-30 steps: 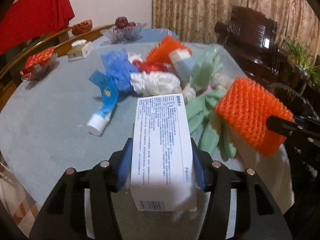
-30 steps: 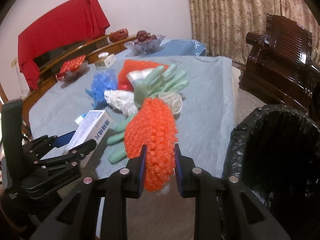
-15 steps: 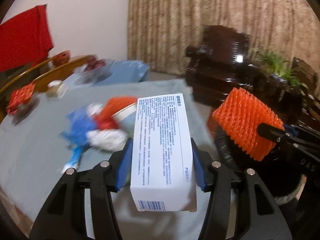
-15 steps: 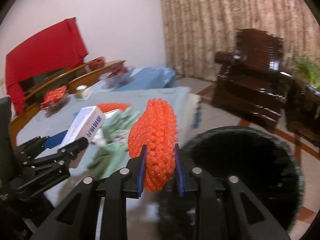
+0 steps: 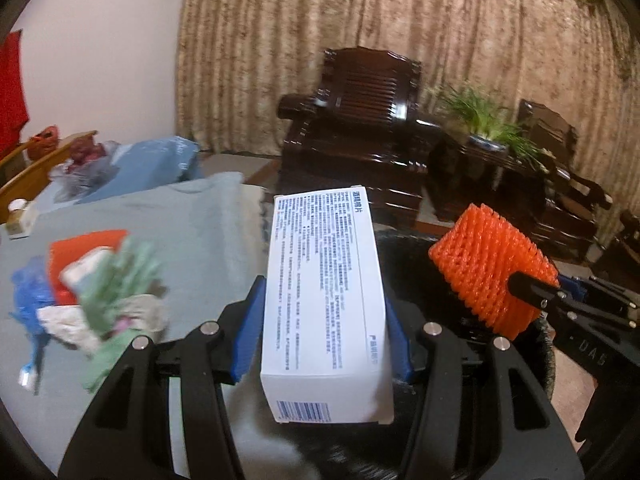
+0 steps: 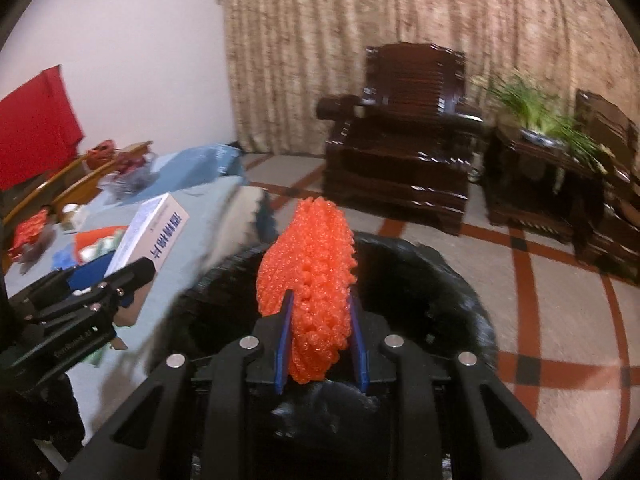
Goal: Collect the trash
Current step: 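Carry both items over the bin and open both tools to drop them, then move the right tool back to the table toward the green rubber gloves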
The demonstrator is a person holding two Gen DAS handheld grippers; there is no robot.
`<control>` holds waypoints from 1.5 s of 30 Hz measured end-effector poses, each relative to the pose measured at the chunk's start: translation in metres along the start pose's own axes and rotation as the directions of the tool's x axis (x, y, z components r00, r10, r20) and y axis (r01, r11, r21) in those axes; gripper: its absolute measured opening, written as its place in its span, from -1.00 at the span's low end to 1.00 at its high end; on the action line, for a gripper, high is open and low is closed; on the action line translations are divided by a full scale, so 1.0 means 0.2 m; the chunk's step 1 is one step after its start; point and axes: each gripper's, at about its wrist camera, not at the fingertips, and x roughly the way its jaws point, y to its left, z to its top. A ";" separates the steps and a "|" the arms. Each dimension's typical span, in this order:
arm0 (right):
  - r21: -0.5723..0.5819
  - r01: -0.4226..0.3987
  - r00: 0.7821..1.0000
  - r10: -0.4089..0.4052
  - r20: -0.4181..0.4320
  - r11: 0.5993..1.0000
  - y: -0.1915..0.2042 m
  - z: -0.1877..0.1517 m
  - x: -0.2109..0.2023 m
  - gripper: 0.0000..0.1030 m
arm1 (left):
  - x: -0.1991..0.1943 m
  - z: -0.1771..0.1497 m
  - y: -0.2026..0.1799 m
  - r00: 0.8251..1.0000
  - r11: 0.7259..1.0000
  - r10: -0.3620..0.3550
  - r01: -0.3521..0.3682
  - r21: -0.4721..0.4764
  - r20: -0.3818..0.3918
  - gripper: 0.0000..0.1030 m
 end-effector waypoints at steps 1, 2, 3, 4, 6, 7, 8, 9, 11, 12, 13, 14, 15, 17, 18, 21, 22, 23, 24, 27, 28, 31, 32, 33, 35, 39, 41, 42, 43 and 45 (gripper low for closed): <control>0.008 0.010 1.000 -0.010 -0.006 1.000 -0.02 0.00 0.01 -0.51 | 0.04 0.00 -0.03 1.000 1.000 -0.016 0.016 0.009 -0.010 0.02; 0.018 0.025 1.000 -0.024 -0.013 1.000 -0.05 -0.02 0.01 -0.51 | 0.06 -0.01 -0.06 0.999 0.999 -0.031 0.031 0.015 -0.020 0.02; 0.023 0.034 0.999 -0.034 -0.018 0.999 -0.07 -0.03 0.02 -0.50 | 0.09 -0.01 -0.07 0.999 0.999 -0.041 0.041 0.021 -0.031 0.02; 0.032 0.046 0.999 -0.045 -0.028 0.998 -0.10 -0.04 0.02 -0.49 | 0.11 -0.02 -0.10 0.998 0.998 -0.057 0.058 0.024 -0.041 0.02; 0.039 0.061 0.997 -0.059 -0.046 0.997 -0.13 -0.05 0.04 -0.41 | 0.16 -0.03 -0.14 0.992 0.994 -0.102 0.105 0.033 -0.078 0.05; 0.041 0.078 0.996 -0.076 -0.053 0.996 -0.14 -0.06 0.04 -0.37 | 0.18 -0.04 -0.13 0.990 0.993 -0.111 0.114 0.034 -0.089 0.10; 0.042 0.090 0.995 -0.088 -0.056 0.995 -0.15 -0.07 0.05 -0.28 | 0.19 -0.05 -0.14 0.988 0.992 -0.120 0.123 0.034 -0.093 0.25; 0.043 0.097 0.994 -0.095 -0.061 0.994 -0.16 -0.08 0.05 -0.22 | 0.19 -0.05 -0.14 0.988 0.991 -0.127 0.131 0.032 -0.093 0.31; 0.041 0.109 0.993 -0.106 -0.059 0.993 -0.16 -0.10 0.04 0.02 | 0.19 -0.05 -0.13 0.987 0.991 -0.132 0.134 0.024 -0.086 0.49; 0.039 0.112 0.992 -0.110 -0.055 0.993 -0.16 -0.10 0.04 0.09 | 0.18 -0.06 -0.12 0.988 0.991 -0.130 0.132 0.017 -0.081 0.52; 0.037 0.114 0.992 -0.112 -0.052 0.993 -0.15 -0.10 0.04 0.26 | 0.17 -0.06 -0.10 0.989 0.992 -0.125 0.127 0.015 -0.076 0.57; 0.033 0.120 0.992 -0.118 -0.043 0.992 -0.14 -0.10 0.03 0.47 | 0.15 -0.05 -0.08 0.991 0.993 -0.114 0.115 0.014 -0.065 0.62; 0.029 0.127 0.992 -0.126 -0.029 0.991 -0.13 -0.09 0.03 0.58 | 0.13 -0.06 -0.07 0.993 0.994 -0.105 0.106 0.013 -0.058 0.65; 0.026 0.127 0.992 -0.127 -0.005 0.992 -0.10 -0.08 0.02 0.88 | 0.08 -0.05 -0.01 0.997 0.997 -0.075 0.076 0.008 -0.034 0.74; 0.027 0.118 0.993 -0.118 0.006 0.993 -0.08 -0.07 0.01 0.90 | 0.05 -0.05 0.02 0.998 0.998 -0.060 0.061 0.005 -0.024 0.76; 0.030 0.079 0.997 -0.080 0.020 0.996 -0.03 -0.03 0.02 0.89 | -0.03 -0.04 0.13 1.000 1.000 0.002 -0.002 -0.006 0.001 0.80; 0.029 0.070 0.997 -0.070 0.023 0.997 -0.01 -0.03 0.02 0.89 | -0.07 -0.03 0.20 0.999 0.999 0.032 -0.032 -0.016 0.014 0.82; 0.026 0.054 0.998 -0.055 0.029 0.998 0.02 -0.02 0.02 0.89 | -0.10 -0.03 0.24 0.998 0.998 0.055 -0.054 -0.025 0.026 0.83; 0.018 0.031 0.999 -0.031 0.034 0.999 0.07 -0.01 0.02 0.89 | -0.14 -0.04 0.28 0.996 0.997 0.078 -0.077 -0.032 0.038 0.83; -0.014 -0.026 0.999 0.027 0.043 1.000 0.22 0.02 0.03 0.89 | -0.23 -0.03 0.40 0.987 0.988 0.148 -0.145 -0.053 0.060 0.84; -0.025 -0.043 0.998 0.044 0.046 0.999 0.26 0.02 0.04 0.89 | -0.27 -0.04 0.45 0.982 0.983 0.177 -0.173 -0.063 0.067 0.84; -0.054 -0.106 0.993 0.109 0.055 0.993 0.43 0.03 0.05 0.89 | -0.37 -0.06 0.58 0.964 0.965 0.255 -0.248 -0.085 0.077 0.84; -0.065 -0.127 0.990 0.131 0.054 0.990 0.49 0.03 0.06 0.89 | -0.40 -0.07 0.62 0.957 0.958 0.281 -0.274 -0.089 0.079 0.84; -0.075 -0.141 0.988 0.145 0.055 0.987 0.53 0.04 0.07 0.89 | -0.43 -0.08 0.67 0.947 0.948 0.311 -0.303 -0.095 0.081 0.84; -0.112 -0.174 0.982 0.181 0.055 0.978 0.66 0.03 0.09 0.89 | -0.47 -0.10 0.74 0.933 0.933 0.352 -0.344 -0.109 0.077 0.84; -0.160 -0.241 0.968 0.249 0.034 0.957 0.88 0.01 0.13 0.89 | -0.54 -0.15 0.92 0.903 0.899 0.426 -0.417 -0.135 0.055 0.84; -0.171 -0.272 0.960 0.279 0.017 0.947 0.97 -0.01 0.15 0.89 | -0.56 -0.18 1.00 0.890 0.885 0.453 -0.443 -0.145 0.044 0.84; -0.182 -0.283 0.957 0.289 0.011 0.942 1.02 -0.02 0.16 0.89 | -0.56 -0.20 1.04 0.884 0.877 0.467 -0.457 -0.150 0.038 0.84; -0.191 -0.288 0.956 0.294 0.004 0.939 1.06 -0.03 0.18 0.89 | -0.56 -0.23 1.08 0.877 0.870 0.479 -0.470 -0.151 0.030 0.84; -0.202 -0.300 0.953 0.304 -0.013 0.932 1.13 -0.06 0.21 0.88 | -0.56 -0.26 1.15 0.867 0.858 0.498 -0.490 -0.154 0.013 0.84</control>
